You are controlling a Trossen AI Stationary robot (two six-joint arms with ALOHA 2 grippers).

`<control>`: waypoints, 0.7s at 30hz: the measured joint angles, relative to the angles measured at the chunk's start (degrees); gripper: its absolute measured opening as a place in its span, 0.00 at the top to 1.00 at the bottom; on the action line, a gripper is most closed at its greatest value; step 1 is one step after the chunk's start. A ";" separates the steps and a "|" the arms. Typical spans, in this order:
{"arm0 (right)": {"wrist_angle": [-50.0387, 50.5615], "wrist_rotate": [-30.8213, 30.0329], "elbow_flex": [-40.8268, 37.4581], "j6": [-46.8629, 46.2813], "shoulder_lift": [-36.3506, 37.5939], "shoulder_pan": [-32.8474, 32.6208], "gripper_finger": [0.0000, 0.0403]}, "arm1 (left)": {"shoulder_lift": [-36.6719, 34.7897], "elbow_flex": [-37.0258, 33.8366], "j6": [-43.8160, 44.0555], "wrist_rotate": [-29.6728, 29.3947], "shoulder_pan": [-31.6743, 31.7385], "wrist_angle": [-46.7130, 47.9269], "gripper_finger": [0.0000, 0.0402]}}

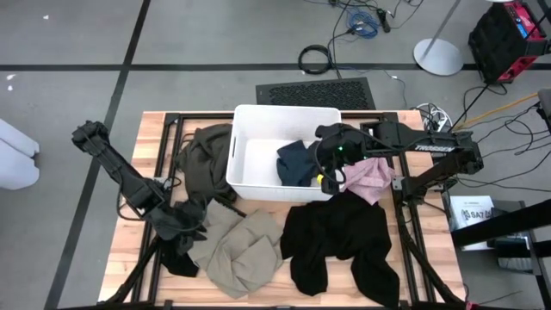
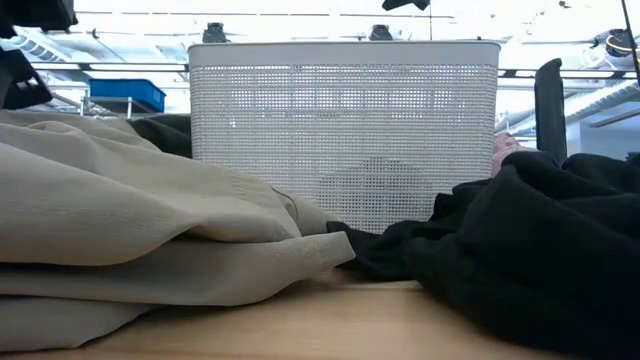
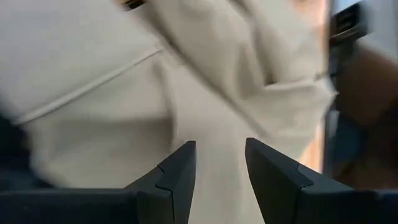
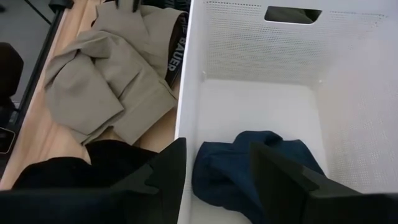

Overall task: Sort clothes
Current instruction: Move the black underwear to the right of the table

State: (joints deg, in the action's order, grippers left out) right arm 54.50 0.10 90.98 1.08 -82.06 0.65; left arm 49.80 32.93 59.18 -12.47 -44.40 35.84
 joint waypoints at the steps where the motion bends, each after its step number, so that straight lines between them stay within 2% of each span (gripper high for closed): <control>1: 0.02 0.00 0.00 0.00 0.00 0.00 0.60 | 0.00 1.26 0.34 0.00 0.00 3.61 0.63; 5: 0.07 -0.02 0.00 -0.90 0.00 0.00 0.60 | -0.02 5.81 0.28 0.02 0.00 13.73 0.63; 11: 0.56 0.00 -0.34 -1.95 -0.02 0.00 0.60 | 0.51 5.45 -0.37 4.32 0.00 20.27 0.63; 21: 0.33 0.02 -5.29 -0.97 -0.07 0.00 0.60 | 3.65 3.65 -0.09 6.06 0.00 22.05 0.63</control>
State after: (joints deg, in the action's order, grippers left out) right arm 54.83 0.12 85.69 0.11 -82.13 0.64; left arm 53.45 36.58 59.09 -6.41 -44.40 57.89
